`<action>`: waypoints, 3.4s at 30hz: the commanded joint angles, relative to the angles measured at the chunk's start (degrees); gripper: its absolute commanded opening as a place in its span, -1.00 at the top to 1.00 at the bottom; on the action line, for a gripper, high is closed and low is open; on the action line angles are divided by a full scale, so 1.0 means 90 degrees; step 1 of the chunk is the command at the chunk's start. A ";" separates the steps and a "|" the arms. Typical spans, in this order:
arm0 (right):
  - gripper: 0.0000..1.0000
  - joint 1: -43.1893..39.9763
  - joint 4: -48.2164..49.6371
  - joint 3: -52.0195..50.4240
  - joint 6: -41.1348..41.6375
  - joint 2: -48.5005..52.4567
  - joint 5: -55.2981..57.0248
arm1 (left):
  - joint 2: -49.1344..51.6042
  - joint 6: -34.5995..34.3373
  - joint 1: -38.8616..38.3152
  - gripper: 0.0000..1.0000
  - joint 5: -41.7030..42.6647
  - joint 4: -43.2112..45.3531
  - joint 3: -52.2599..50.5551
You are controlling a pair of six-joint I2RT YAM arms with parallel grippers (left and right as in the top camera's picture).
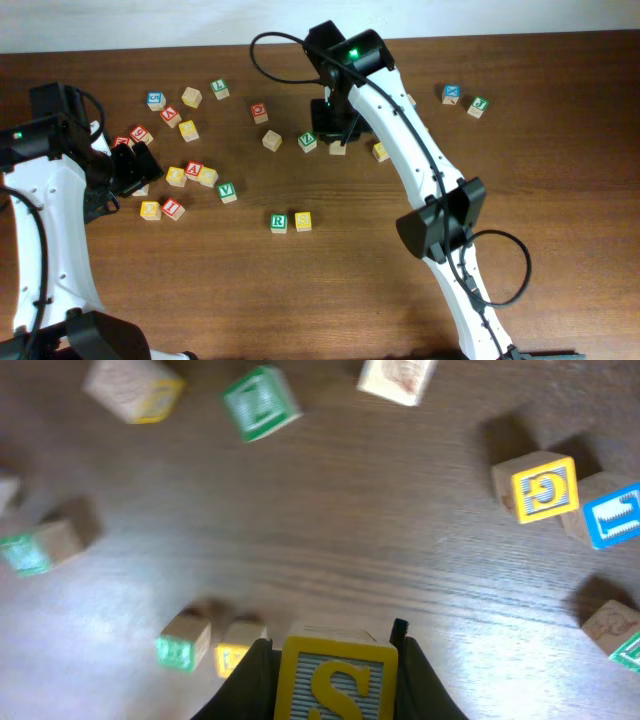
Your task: Spell out RSS
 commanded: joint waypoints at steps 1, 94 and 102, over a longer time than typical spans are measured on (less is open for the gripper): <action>0.69 0.0192 -0.0041 0.0090 -0.0374 -0.1202 -0.0294 | 0.0000 0.0051 0.0015 -0.98 0.0049 0.0015 0.0010; 0.53 0.0945 0.6375 -0.9644 0.1175 -0.3740 0.0782 | 0.0000 0.0051 0.0015 -0.98 0.0046 0.0012 0.0010; 0.55 0.0945 0.6317 -0.9644 0.1175 -0.3740 0.0573 | 0.0000 0.0051 0.0015 -0.98 0.0046 0.0012 0.0010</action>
